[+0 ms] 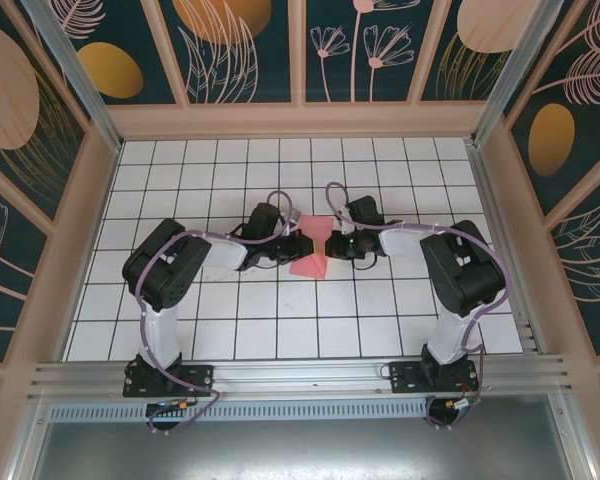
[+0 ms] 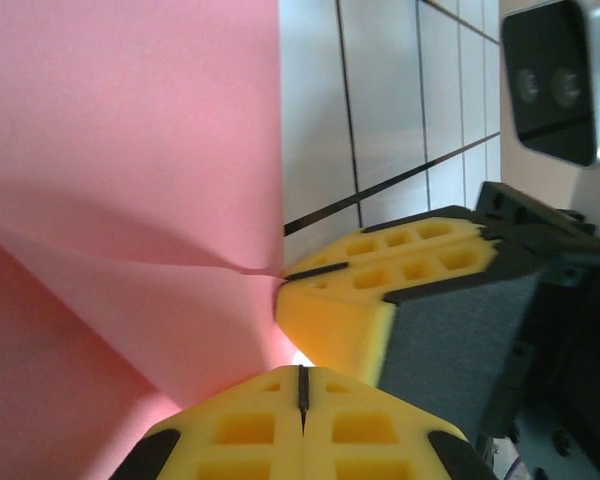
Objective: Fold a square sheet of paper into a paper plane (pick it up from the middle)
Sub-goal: Fold the triangle a second time at the center of the table.
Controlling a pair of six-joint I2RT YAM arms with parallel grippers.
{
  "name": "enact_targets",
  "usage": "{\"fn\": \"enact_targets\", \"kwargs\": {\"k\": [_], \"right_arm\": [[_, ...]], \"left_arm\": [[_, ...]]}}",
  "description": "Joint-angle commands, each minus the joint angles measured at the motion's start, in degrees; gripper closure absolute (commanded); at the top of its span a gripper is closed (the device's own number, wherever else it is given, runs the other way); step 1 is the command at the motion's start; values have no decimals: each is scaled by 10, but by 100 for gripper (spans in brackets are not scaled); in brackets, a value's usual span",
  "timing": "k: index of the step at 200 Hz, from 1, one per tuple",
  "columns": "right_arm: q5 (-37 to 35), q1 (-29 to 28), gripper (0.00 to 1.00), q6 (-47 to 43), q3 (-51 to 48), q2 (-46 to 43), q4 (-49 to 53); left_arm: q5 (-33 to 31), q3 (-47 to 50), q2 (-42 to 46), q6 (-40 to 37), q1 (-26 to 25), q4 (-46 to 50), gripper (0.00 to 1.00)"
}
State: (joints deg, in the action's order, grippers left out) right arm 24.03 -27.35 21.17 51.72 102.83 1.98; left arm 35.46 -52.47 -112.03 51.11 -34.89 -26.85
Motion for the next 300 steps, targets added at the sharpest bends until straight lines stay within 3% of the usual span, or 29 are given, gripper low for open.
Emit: {"fn": "enact_targets", "kwargs": {"k": [1, 300], "right_arm": [[-4, 5, 96, -27, 16, -6, 7], [-20, 10, 97, -74, 57, 38, 26]], "left_arm": [[-1, 7, 24, -15, -3, -30, 92], [-24, -29, -16, -34, -3, 21, 93]]}}
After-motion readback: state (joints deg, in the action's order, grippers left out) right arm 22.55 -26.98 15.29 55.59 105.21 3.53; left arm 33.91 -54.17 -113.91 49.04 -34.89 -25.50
